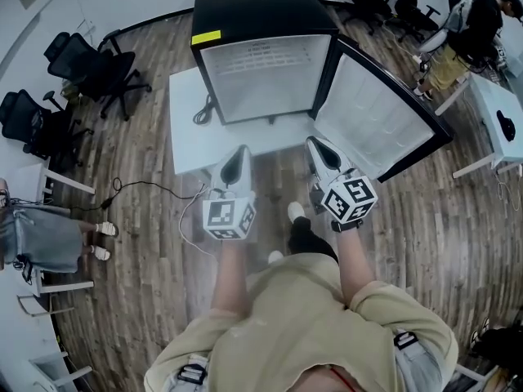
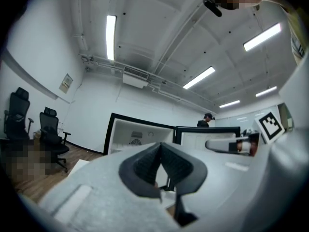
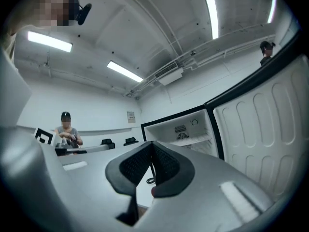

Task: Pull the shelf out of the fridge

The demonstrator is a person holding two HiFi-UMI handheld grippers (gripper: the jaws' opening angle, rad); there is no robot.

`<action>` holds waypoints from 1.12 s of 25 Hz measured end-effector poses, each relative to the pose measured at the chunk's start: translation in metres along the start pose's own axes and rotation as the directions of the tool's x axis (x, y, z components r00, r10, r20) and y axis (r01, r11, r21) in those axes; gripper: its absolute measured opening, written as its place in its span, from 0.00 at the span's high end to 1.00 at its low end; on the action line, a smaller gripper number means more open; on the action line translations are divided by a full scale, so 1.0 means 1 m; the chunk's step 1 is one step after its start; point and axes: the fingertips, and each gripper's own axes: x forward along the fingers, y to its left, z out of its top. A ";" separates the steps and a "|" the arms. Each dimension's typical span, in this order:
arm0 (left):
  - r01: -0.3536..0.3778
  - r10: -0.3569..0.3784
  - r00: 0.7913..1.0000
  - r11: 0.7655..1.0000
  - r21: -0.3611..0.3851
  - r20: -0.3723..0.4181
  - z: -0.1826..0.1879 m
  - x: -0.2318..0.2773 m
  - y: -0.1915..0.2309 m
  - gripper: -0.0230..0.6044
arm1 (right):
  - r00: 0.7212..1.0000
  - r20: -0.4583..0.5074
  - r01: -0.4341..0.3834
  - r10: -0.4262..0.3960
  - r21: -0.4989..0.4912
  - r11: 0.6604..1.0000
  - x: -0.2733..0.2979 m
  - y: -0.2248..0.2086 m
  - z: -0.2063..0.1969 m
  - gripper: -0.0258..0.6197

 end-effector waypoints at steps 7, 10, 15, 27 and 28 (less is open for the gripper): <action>-0.027 0.027 1.000 1.000 0.016 -0.013 -0.012 0.066 0.031 0.96 | 0.999 0.015 -0.039 0.037 0.160 0.986 0.068 -0.051 -0.009 0.95; -0.035 0.035 0.999 0.999 0.022 -0.008 -0.007 0.100 0.042 0.96 | 1.000 0.013 -0.030 0.028 0.186 0.982 0.100 -0.078 -0.004 0.95; -0.038 0.039 0.999 0.999 0.031 -0.024 -0.008 0.147 0.053 0.96 | 0.999 -0.021 0.029 -0.024 0.237 0.971 0.143 -0.120 -0.005 0.95; -0.038 0.040 0.996 0.999 0.021 -0.079 -0.038 0.214 0.083 0.96 | 0.992 -0.108 0.104 -0.062 0.441 0.892 0.224 -0.169 -0.055 0.95; -0.041 0.043 0.996 0.999 0.019 -0.082 -0.041 0.217 0.086 0.96 | 0.992 -0.110 0.107 -0.064 0.456 0.883 0.229 -0.172 -0.059 0.95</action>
